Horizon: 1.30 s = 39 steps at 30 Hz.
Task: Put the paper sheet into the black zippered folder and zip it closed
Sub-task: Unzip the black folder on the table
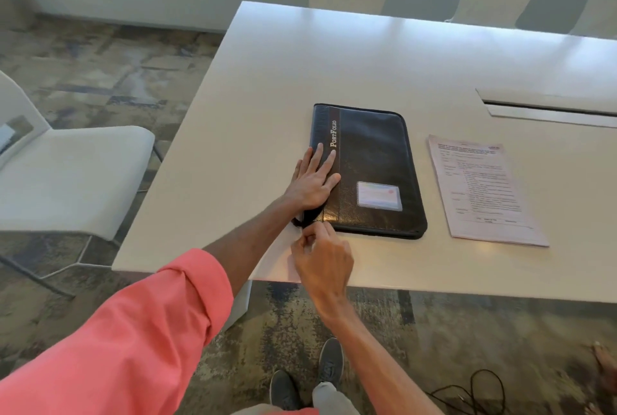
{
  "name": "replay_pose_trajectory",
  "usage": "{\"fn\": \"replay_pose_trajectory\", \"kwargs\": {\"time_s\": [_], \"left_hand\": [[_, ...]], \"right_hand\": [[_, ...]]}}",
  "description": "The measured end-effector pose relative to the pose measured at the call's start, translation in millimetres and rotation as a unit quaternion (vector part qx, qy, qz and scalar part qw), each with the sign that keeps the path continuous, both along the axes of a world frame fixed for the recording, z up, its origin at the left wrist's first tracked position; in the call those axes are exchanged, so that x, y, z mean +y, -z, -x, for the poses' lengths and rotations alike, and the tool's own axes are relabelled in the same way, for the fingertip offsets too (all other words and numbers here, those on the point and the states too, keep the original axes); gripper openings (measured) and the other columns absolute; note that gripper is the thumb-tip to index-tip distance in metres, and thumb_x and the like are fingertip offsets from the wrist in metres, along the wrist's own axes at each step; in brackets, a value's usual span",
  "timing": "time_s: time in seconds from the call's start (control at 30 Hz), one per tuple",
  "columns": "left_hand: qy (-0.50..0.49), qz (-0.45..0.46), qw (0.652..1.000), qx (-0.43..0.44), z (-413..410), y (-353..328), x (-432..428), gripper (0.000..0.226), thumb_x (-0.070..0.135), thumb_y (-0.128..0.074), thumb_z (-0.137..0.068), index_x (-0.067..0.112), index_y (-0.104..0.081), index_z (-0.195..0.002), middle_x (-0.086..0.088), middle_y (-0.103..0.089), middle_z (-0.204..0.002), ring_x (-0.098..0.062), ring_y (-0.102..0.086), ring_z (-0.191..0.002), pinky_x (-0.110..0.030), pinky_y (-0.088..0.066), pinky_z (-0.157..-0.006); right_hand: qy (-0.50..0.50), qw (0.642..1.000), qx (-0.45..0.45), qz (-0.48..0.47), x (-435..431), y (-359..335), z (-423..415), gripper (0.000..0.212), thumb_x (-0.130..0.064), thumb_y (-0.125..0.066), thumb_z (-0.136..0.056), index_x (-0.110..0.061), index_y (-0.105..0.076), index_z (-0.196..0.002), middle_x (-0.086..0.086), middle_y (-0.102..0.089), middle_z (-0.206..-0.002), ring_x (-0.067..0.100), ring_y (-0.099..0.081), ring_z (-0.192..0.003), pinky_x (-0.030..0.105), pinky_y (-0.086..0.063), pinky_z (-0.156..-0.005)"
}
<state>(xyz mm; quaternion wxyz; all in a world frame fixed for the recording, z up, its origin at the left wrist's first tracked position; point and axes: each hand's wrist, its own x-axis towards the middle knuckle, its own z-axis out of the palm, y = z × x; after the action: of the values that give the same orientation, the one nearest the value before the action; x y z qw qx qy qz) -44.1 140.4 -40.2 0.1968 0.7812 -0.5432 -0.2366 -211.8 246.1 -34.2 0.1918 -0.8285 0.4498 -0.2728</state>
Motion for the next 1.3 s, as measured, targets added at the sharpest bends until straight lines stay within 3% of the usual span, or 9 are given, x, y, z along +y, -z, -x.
{"fn": "replay_pose_trajectory", "kwargs": {"time_s": [0.3, 0.47, 0.63, 0.77, 0.87, 0.97, 1.17, 1.3], "left_hand": [[0.0, 0.002, 1.0, 0.001, 0.5, -2.4, 2.6, 0.071, 0.055, -0.03, -0.116, 0.034, 0.003, -0.174, 0.004, 0.025, -0.18, -0.018, 0.029, -0.164, -0.045, 0.015, -0.133], [-0.005, 0.014, 1.0, -0.006, 2.6, 0.5, 4.2, 0.07, 0.055, -0.03, -0.116, 0.035, 0.002, -0.174, 0.005, 0.024, -0.18, -0.018, 0.027, -0.165, -0.047, 0.014, -0.135], [-0.003, 0.024, 1.0, -0.016, 5.6, -0.2, 6.2, 0.069, 0.055, -0.028, -0.116, 0.033, 0.002, -0.175, 0.004, 0.024, -0.18, -0.019, 0.027, -0.165, -0.047, 0.013, -0.135], [0.0, 0.026, 1.0, -0.014, 12.3, -1.1, 6.7, 0.07, 0.054, -0.028, -0.116, 0.031, 0.003, -0.175, 0.003, 0.025, -0.18, -0.02, 0.03, -0.164, -0.047, 0.014, -0.135], [0.001, 0.029, 0.999, -0.014, 15.6, -2.1, 4.3, 0.07, 0.055, -0.028, -0.116, 0.032, 0.003, -0.174, 0.004, 0.026, -0.179, -0.019, 0.032, -0.163, -0.046, 0.016, -0.133], [0.001, 0.032, 0.999, -0.017, 20.5, -1.8, 0.8, 0.07, 0.055, -0.027, -0.116, 0.032, 0.003, -0.174, 0.004, 0.026, -0.179, -0.019, 0.032, -0.163, -0.047, 0.015, -0.134], [0.0, 0.042, 0.999, -0.019, 29.0, -2.4, -7.1, 0.07, 0.054, -0.03, -0.116, 0.032, 0.001, -0.175, 0.004, 0.024, -0.18, -0.019, 0.031, -0.163, -0.046, 0.015, -0.133], [-0.025, 0.062, 0.998, -0.014, 32.2, -5.7, -7.8, 0.069, 0.051, -0.036, -0.116, 0.03, -0.009, -0.175, 0.001, 0.013, -0.183, -0.018, 0.021, -0.166, -0.047, 0.01, -0.136]], "right_hand": [[-0.024, 0.999, 0.022, 0.015, 3.4, 0.9, -2.1, 0.013, -0.035, -0.075, -0.092, -0.027, -0.074, -0.102, -0.014, -0.073, -0.095, 0.007, -0.065, -0.077, 0.031, -0.05, -0.075], [-0.027, 0.999, 0.007, 0.029, -13.6, -12.1, 9.9, 0.029, -0.047, -0.057, -0.101, -0.027, -0.073, -0.087, -0.014, -0.068, -0.082, 0.006, -0.059, -0.072, 0.033, -0.052, -0.074], [0.05, 0.997, -0.052, 0.028, -75.3, -31.1, 39.8, 0.026, -0.034, -0.061, -0.103, -0.025, -0.068, -0.08, -0.012, -0.062, -0.075, 0.006, -0.057, -0.065, 0.036, -0.059, -0.07], [0.121, 0.992, -0.017, 0.041, -133.1, -39.3, 70.4, 0.002, -0.022, -0.07, -0.099, -0.02, -0.07, -0.098, -0.004, -0.069, -0.094, 0.015, -0.064, -0.086, 0.043, -0.06, -0.082], [0.165, 0.983, 0.078, 0.009, -167.6, -39.6, 85.5, 0.03, -0.025, -0.072, -0.098, -0.015, -0.068, -0.125, 0.009, -0.067, -0.122, 0.027, -0.062, -0.113, 0.048, -0.055, -0.097], [0.193, 0.969, 0.147, -0.035, -187.6, -38.6, 90.3, 0.044, -0.032, -0.068, -0.1, -0.007, -0.064, -0.136, 0.019, -0.065, -0.129, 0.038, -0.06, -0.12, 0.053, -0.051, -0.101], [0.215, 0.965, 0.139, -0.059, -207.5, -46.5, 95.3, 0.044, -0.028, -0.07, -0.1, -0.003, -0.066, -0.135, 0.021, -0.067, -0.127, 0.04, -0.062, -0.119, 0.052, -0.051, -0.102], [0.226, 0.963, 0.072, -0.131, -223.0, -56.9, 98.4, 0.027, -0.023, -0.075, -0.09, -0.009, -0.077, -0.114, 0.013, -0.077, -0.11, 0.035, -0.069, -0.106, 0.051, -0.055, -0.101]]}}
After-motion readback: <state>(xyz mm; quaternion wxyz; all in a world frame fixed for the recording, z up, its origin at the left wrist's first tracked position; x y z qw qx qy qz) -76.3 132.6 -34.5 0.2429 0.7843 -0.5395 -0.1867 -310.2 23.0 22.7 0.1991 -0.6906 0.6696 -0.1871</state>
